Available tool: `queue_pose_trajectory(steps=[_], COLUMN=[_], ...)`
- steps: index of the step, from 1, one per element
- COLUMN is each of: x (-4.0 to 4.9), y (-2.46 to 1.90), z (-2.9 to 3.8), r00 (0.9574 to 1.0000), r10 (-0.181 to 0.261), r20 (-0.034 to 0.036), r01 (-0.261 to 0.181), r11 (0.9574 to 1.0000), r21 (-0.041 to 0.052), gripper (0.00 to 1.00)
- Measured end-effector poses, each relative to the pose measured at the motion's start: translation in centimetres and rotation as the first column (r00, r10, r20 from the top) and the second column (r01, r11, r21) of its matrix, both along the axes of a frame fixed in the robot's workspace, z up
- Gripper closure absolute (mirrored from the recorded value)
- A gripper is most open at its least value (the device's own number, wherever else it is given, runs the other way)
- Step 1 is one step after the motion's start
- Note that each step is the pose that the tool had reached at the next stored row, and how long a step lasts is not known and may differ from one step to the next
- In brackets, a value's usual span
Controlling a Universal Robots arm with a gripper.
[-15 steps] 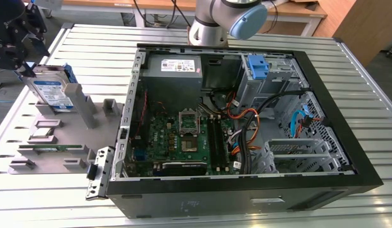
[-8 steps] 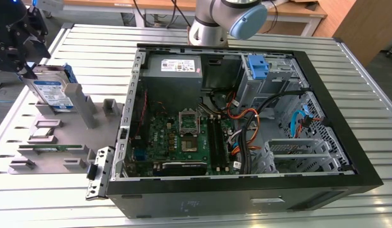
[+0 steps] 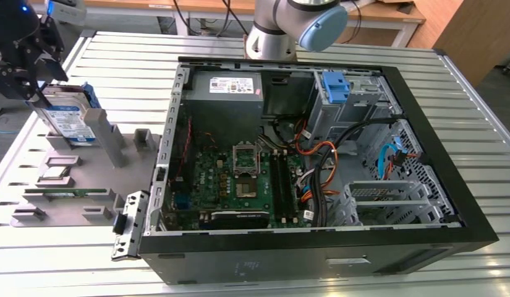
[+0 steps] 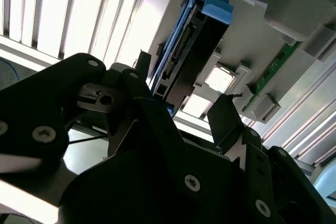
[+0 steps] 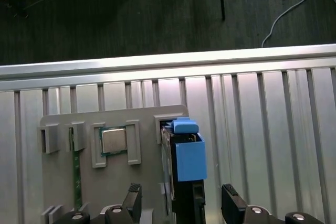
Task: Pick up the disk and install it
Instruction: 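Pick up the disk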
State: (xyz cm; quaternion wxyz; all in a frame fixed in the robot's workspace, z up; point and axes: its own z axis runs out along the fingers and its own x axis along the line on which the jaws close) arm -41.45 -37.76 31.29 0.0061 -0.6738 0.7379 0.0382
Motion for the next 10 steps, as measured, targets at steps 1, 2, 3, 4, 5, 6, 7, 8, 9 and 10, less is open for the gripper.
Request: queue_pose_trajectory(steps=[1,2,3,4,5,6,7,8,9,10], x=[0.00,0.00,0.00,0.00,0.00,0.00,0.00,0.00,0.00,0.00], y=[0.00,0.00,0.00,0.00,0.00,0.00,0.00,0.00,0.00,0.00], z=[-0.11,-0.21,-0.32,-0.42,-0.50,-0.56,-0.60,-0.65,-0.70,-0.74], r00=[1.0000,1.0000,0.9999,0.9999,0.9998,0.9997,0.9997,0.9996,0.9995,0.9994], r10=[0.004,0.009,0.013,0.017,0.022,0.025,0.026,0.027,0.030,0.035], r20=[0.0000,0.0000,0.0000,0.0000,-0.0001,-0.0001,-0.0002,-0.0001,0.0000,-0.0001], r01=[-0.004,-0.009,-0.013,-0.017,-0.022,-0.025,-0.026,-0.027,-0.030,-0.035], r11=[1.0000,1.0000,0.9999,0.9998,0.9998,0.9997,0.9997,0.9996,0.9995,0.9994], r21=[-0.0003,-0.0008,-0.0013,-0.0021,-0.0030,-0.0034,-0.0036,-0.0036,-0.0035,-0.0036], gripper=[0.30,0.30,0.30,0.30,0.30,0.30,0.30,0.30,0.30,0.30])
